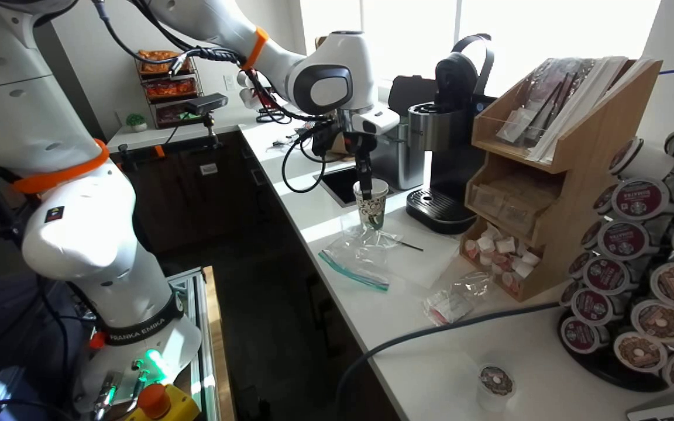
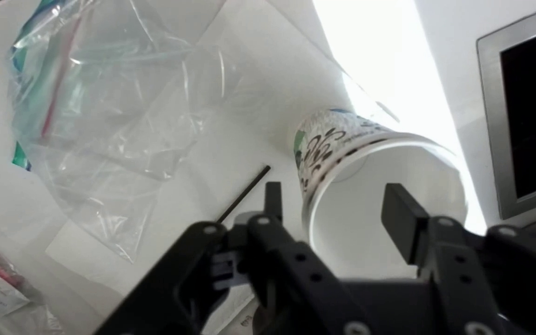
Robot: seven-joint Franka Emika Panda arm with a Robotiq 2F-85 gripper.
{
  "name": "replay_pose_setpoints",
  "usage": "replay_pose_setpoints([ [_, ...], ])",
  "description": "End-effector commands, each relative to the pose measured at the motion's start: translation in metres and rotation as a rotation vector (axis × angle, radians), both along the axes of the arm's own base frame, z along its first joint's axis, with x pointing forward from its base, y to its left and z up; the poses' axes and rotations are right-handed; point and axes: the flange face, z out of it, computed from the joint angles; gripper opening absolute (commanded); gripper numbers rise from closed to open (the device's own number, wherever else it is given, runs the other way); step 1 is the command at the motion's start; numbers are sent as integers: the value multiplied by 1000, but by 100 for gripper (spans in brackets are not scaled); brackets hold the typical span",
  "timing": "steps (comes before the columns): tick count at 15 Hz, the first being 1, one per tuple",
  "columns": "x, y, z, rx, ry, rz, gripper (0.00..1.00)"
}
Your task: Remove the cup from the stack
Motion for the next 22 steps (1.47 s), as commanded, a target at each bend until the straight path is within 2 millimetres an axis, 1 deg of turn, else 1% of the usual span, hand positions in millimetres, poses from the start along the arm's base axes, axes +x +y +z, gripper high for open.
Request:
replay_pose_setpoints([
  [1, -2, 1, -6, -18, -9, 18, 27],
  [2, -2, 1, -5, -19, -11, 19, 21],
  [3, -2, 1, -5, -20, -13, 22, 12],
  [5, -2, 1, -3, -23, -18, 24, 0],
  [8, -2, 1, 1, -25, -29, 24, 0],
  [14, -2, 1, 17, -15, -76, 17, 1],
  [22, 0, 0, 20, 4, -88, -10, 1],
])
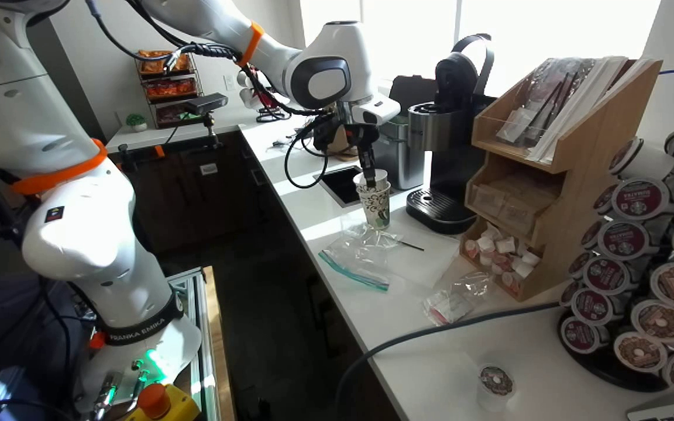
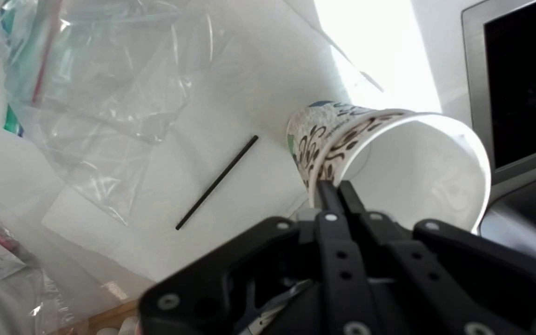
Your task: Remove the cup from the stack
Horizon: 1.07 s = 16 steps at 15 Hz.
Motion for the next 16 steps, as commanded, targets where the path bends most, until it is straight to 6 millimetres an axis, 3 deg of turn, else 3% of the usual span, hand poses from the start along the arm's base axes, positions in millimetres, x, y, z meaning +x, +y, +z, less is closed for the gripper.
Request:
replay_pose_setpoints([
  [1, -3, -2, 5, 13, -28, -23, 1],
  [10, 3, -16, 37, 53, -89, -155, 1],
  [16, 8, -12, 54, 78, -108, -229, 1],
])
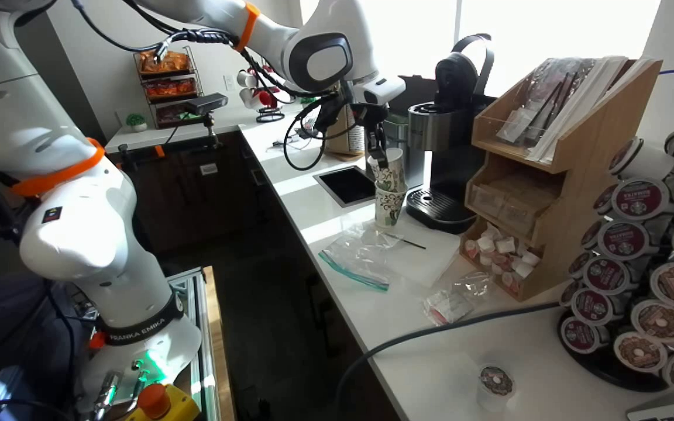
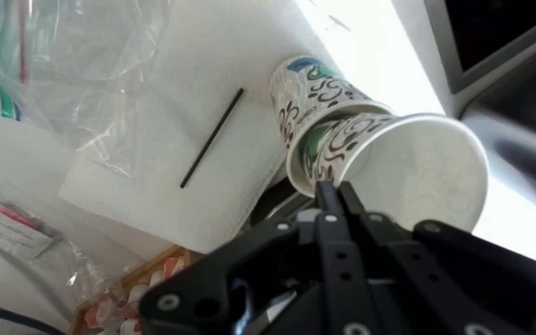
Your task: Remove the cup from the stack
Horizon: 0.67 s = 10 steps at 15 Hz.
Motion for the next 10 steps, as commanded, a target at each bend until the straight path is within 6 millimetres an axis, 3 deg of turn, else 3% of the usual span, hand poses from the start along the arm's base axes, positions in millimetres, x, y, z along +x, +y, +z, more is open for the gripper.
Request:
replay_pose_setpoints([
  [1, -1, 5, 11, 26, -13, -48, 1],
  [10, -6, 18, 34, 48, -31, -108, 1],
])
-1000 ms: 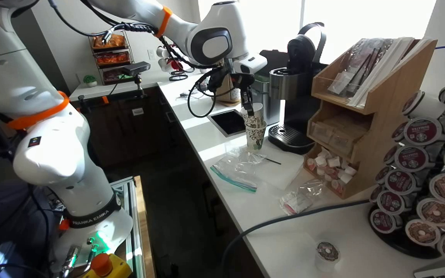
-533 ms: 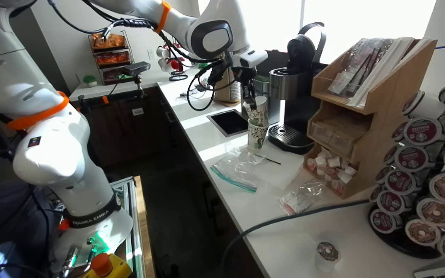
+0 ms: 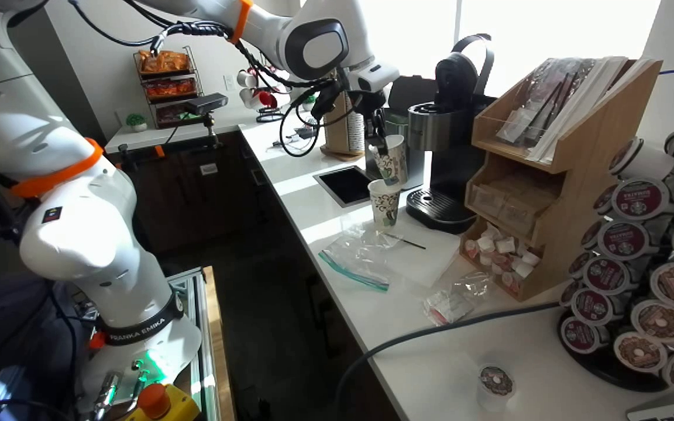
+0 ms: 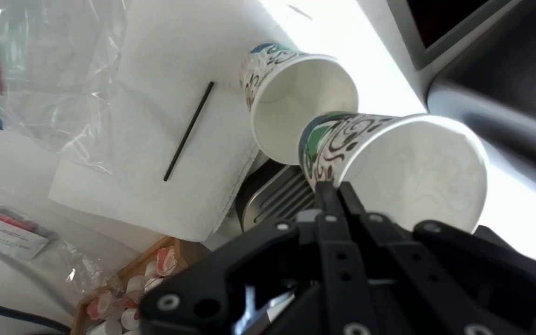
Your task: Remove the cup from the stack
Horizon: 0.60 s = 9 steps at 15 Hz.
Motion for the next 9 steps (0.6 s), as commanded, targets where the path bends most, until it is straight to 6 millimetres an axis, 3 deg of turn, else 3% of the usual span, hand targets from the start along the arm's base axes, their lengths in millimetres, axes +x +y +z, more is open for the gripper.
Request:
replay_pose_setpoints([
  [1, -8, 5, 12, 24, 10, -45, 1],
  [9, -24, -1, 38, 41, 2, -126, 1],
])
